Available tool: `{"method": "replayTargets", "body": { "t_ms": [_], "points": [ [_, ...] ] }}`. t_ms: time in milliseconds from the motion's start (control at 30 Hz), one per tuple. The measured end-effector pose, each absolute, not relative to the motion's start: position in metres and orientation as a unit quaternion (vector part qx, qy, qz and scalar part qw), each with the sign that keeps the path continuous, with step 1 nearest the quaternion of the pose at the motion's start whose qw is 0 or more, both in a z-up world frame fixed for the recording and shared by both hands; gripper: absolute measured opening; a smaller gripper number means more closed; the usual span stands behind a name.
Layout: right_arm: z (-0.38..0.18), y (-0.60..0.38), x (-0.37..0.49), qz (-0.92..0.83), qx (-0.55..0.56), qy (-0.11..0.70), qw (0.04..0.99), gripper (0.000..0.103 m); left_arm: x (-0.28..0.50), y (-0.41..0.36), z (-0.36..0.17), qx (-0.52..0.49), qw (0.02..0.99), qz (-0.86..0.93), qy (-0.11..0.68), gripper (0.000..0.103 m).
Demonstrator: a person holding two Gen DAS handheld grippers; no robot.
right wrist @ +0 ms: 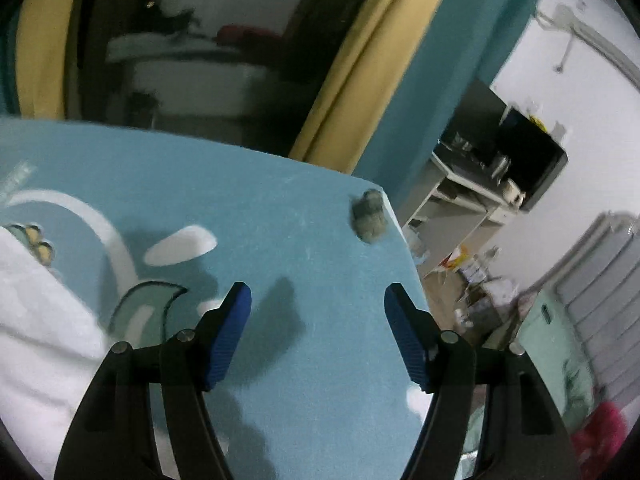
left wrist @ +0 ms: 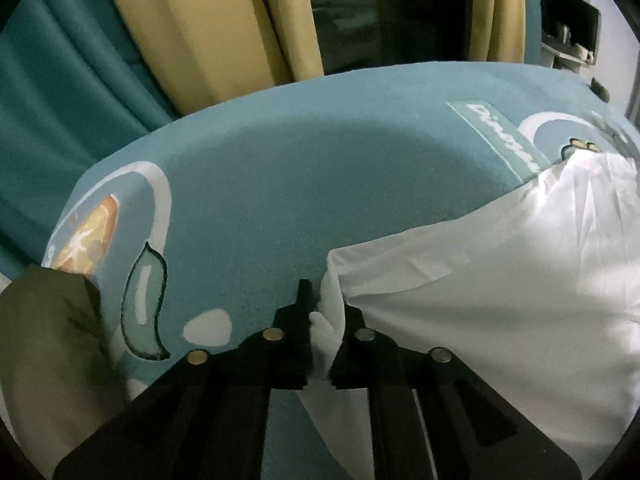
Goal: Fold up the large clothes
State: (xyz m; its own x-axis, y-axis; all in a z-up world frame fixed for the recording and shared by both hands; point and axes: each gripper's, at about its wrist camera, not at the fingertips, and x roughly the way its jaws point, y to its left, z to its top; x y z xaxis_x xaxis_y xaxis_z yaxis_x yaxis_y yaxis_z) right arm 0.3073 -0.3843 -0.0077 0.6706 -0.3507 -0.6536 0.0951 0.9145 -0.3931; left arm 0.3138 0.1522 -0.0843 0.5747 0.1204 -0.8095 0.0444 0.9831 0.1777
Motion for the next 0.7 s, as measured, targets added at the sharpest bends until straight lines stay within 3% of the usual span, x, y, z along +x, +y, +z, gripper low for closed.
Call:
{"method": "replayTargets", "body": {
  "t_ms": [33,67,267,333,500,533,567,600,700],
  "points": [
    [-0.006,-0.387,0.301,-0.111,-0.151,0.391,0.901,0.069,0.313,0.155,-0.082,0.09,0.884,0.029,0.458,0.025],
    [-0.005,-0.387,0.289,-0.088,-0.13,0.397,0.904,0.069,0.312,0.158,-0.081,0.089,0.885,0.036,0.455,0.028],
    [-0.031,-0.358,0.236,0.021,-0.137,0.459,0.878,0.069,0.304,0.179,-0.082,0.056,0.883,0.036,0.466,0.033],
    [-0.046,-0.352,0.235,0.031,-0.163,0.476,0.864,0.069,0.303,0.176,-0.082,0.054,0.884,0.029,0.463,0.05],
    [-0.062,-0.358,0.268,-0.016,-0.198,0.482,0.853,0.069,0.3,0.167,-0.086,0.066,0.886,0.016,0.458,0.051],
    [-0.062,-0.365,0.278,-0.037,-0.184,0.483,0.855,0.069,0.299,0.167,-0.086,0.066,0.888,0.016,0.456,0.046],
    [-0.061,-0.37,0.284,-0.05,-0.172,0.48,0.859,0.069,0.297,0.165,-0.085,0.066,0.888,0.021,0.455,0.034],
    [-0.061,-0.376,0.291,-0.058,-0.157,0.475,0.864,0.069,0.297,0.167,-0.085,0.07,0.887,0.03,0.456,0.006],
    [-0.063,-0.387,0.304,-0.108,-0.158,0.464,0.865,0.069,0.297,0.175,-0.084,0.062,0.888,0.046,0.454,0.005]
  ]
}}
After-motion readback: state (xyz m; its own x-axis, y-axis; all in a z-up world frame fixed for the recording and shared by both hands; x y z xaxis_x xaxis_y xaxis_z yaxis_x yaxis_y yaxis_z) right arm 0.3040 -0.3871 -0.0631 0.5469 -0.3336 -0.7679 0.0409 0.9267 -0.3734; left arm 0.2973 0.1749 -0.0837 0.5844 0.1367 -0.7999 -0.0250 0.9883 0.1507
